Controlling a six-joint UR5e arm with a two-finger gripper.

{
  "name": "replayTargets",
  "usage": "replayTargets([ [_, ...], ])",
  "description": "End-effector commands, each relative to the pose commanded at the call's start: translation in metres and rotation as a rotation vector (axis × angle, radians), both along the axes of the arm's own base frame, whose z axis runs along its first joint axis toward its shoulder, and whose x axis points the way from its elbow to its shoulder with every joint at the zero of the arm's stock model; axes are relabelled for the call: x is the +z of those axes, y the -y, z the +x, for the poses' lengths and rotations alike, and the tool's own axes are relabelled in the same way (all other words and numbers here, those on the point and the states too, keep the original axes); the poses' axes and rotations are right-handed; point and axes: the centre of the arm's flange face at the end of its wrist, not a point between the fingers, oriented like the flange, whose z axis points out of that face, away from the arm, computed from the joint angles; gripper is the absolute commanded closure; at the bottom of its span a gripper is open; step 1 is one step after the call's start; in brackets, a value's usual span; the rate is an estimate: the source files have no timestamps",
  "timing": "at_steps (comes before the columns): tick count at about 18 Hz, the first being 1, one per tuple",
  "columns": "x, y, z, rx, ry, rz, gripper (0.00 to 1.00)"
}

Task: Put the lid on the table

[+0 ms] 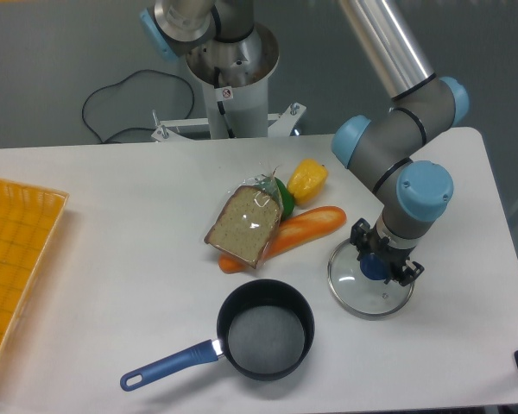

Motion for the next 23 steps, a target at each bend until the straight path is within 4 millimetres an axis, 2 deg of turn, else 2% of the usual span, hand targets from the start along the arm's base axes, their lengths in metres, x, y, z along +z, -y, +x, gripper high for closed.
replayTargets([
  [11,-0.0010,0.0006,0.0014,0.002,0.003,-0.001,0.38],
  [16,-0.0018,0.0005,0.0012,0.002,0.003,-0.001,0.34],
  [23,-0.0018,0.0004,0.0012,-0.003,0.003,0.000,0.21],
])
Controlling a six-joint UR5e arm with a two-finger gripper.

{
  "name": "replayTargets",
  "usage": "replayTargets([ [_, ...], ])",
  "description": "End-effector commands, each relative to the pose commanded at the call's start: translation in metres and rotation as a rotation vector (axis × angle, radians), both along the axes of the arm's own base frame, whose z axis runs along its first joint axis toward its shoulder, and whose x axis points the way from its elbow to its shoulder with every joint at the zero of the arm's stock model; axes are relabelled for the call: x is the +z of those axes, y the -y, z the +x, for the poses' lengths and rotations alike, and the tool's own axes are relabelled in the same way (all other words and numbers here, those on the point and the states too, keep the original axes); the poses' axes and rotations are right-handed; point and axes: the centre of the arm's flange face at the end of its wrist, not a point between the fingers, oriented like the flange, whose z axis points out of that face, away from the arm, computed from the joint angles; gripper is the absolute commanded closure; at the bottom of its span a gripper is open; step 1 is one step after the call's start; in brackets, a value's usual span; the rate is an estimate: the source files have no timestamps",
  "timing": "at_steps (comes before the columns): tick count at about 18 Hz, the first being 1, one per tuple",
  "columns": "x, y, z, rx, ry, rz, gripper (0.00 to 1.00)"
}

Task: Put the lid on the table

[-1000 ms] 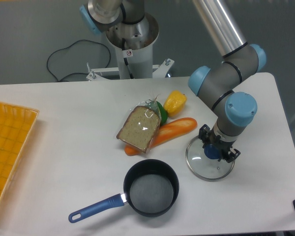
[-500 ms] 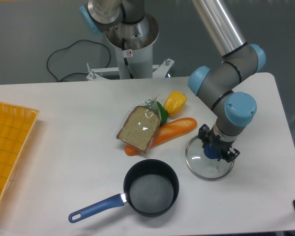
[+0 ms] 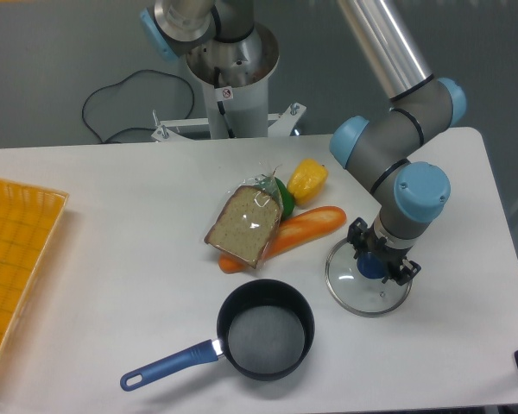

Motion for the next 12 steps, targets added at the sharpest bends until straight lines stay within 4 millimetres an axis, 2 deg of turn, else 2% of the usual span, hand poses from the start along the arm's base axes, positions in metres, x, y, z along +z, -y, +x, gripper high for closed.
replayTargets([
  [12,0.0074,0.0042,-0.0063,0.004,-0.013,0.002,0.17],
])
